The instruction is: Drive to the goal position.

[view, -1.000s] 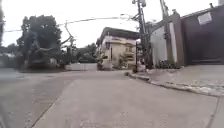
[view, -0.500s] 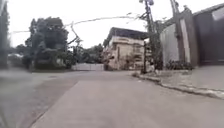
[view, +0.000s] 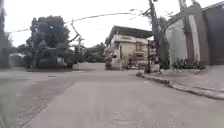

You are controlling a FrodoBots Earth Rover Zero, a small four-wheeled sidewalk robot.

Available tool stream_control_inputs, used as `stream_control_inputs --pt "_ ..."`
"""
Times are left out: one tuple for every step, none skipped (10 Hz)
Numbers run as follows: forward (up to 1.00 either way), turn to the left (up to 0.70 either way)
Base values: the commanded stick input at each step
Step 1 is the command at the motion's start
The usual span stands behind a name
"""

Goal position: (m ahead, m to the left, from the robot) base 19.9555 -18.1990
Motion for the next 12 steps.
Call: stream_control_inputs --pt "0.85 0.0" --pt "0.85 0.0" --pt "0.85 0.0" --pt "0.85 0.0" --pt "0.85 0.0" --pt "0.85 0.0" --pt "0.85 0.0" --pt "0.85 0.0" --pt "0.85 0.0" --pt "0.85 0.0" --pt "0.85 0.0" --pt "0.85 0.0"
